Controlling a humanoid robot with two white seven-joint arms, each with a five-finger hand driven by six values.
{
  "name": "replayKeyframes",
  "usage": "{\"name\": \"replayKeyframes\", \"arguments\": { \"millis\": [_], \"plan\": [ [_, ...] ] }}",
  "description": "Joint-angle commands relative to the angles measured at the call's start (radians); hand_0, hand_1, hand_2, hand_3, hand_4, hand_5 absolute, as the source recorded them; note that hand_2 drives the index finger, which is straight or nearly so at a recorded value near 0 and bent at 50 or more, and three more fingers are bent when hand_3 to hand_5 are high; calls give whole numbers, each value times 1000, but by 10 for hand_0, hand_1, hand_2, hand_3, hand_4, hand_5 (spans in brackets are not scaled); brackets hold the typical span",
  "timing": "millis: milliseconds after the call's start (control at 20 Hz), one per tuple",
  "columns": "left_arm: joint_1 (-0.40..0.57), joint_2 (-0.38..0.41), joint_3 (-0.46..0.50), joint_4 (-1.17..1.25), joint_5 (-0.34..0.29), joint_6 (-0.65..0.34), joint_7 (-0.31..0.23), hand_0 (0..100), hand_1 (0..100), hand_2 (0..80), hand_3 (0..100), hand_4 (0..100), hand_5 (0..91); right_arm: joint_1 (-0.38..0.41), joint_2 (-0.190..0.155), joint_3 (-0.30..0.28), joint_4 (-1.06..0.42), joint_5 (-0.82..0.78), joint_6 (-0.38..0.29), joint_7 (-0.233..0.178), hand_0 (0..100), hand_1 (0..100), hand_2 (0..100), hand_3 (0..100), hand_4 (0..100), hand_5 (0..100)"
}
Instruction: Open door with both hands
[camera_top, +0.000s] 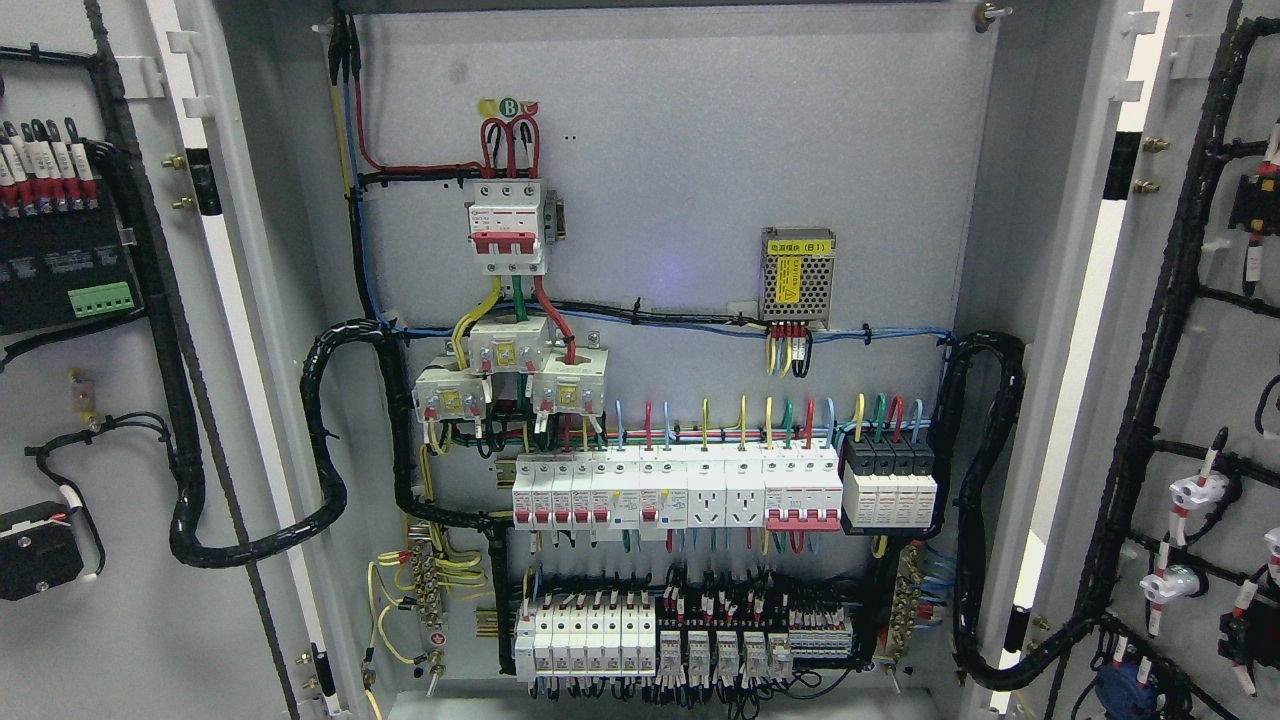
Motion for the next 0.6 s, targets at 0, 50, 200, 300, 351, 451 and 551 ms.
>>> {"name": "replayKeyframes", "arguments": {
  "millis": [0, 50, 200, 300, 351, 451, 551],
  "plan": [
    [-5, -44, 27, 65, 0, 97, -6, 0, 0, 0, 0, 43, 0, -55, 47, 1, 119, 15, 57, -21, 0, 0, 0, 0, 0, 0],
    [-5, -44, 27, 64, -3, 126, -6, 0, 0, 0, 0, 43, 0, -64, 47, 1, 137, 15, 69, -21, 0, 0, 0, 0, 0, 0],
    [-5, -44, 32, 64, -37, 158, -6, 0, 0, 0, 0, 43, 0, -76, 57, 4, 151, 15, 80, -22, 0, 0, 0, 0, 0, 0],
    [-5, -44, 38, 65, -49, 161, -6, 0, 0, 0, 0, 44, 0, -85, 60, 3, 151, 15, 88, -22, 0, 0, 0, 0, 0, 0],
    [-5, -45, 38, 64, -51, 160, -6, 0, 0, 0, 0, 44, 0, -97, 64, 1, 153, 15, 93, -22, 0, 0, 0, 0, 0, 0],
    [-5, -45, 39, 65, -89, 160, -6, 0, 0, 0, 0, 44, 0, -104, 70, 4, 156, 15, 94, -22, 0, 0, 0, 0, 0, 0],
    [-3, -45, 41, 65, -115, 161, -6, 0, 0, 0, 0, 43, 0, -105, 70, 7, 168, 15, 105, -19, 0, 0, 0, 0, 0, 0]
  ]
}}
